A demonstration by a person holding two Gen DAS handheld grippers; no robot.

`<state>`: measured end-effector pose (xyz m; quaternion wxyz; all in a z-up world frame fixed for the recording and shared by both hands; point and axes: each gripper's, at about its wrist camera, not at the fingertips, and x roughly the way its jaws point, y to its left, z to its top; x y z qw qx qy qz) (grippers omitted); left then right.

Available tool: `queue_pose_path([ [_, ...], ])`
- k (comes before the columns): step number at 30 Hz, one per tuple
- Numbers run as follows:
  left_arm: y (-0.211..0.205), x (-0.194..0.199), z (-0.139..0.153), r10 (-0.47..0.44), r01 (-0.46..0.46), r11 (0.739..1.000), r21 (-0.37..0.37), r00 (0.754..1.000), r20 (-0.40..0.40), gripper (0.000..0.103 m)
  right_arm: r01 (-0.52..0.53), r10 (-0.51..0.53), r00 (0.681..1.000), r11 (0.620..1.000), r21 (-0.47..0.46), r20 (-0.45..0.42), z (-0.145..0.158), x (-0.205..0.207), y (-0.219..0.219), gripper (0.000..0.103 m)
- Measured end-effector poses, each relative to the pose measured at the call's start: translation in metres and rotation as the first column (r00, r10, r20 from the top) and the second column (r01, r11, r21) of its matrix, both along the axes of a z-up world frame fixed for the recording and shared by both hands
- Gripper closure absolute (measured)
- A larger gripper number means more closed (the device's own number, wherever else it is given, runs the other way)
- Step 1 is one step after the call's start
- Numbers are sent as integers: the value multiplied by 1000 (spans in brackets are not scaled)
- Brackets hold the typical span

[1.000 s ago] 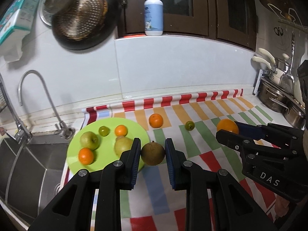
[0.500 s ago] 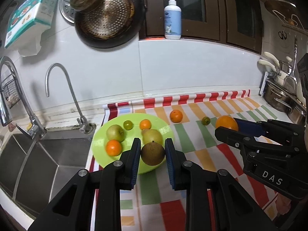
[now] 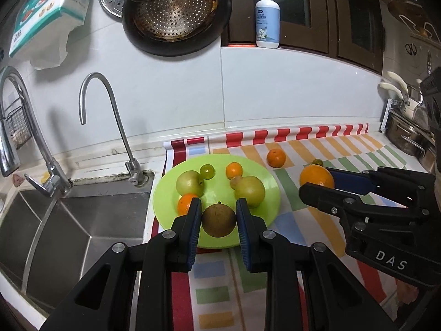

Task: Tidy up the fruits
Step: 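Carry the yellow-brown fruit with the left tool while the right tool carries the orange to the plate, then open the left tool over the plate while the right tool releases the orange there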

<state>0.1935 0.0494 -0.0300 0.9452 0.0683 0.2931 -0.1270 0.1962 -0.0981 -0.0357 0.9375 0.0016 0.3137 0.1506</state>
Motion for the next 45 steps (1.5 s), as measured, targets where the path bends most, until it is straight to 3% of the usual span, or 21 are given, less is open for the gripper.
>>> queue_pose_path([
  [7,-1,29,-21,-32,33,999,23,999,-27,77,-66,65,998,997,-27,-22,-15,26,16,70],
  [19,5,72,-50,-36,30,999,-45,991,-126,77,-110,108,986,994,-3,-128,-53,72,24,70],
  [25,6,81,-53,-32,25,998,-49,990,-134,77,-114,113,982,993,3,-150,-61,81,26,70],
  [31,6,82,-47,-27,23,999,-42,994,-104,75,-104,103,984,995,4,-145,-61,85,26,70],
  [36,11,78,-41,-2,-2,999,-42,996,-92,75,-86,85,991,996,-10,-105,-51,82,25,59],
  [39,14,72,-36,8,-12,999,-50,997,-83,69,-69,68,995,997,-15,-77,-43,76,21,59],
  [45,14,57,-26,23,-26,999,-45,998,-57,69,-32,32,998,999,-1,-52,-29,64,10,59],
])
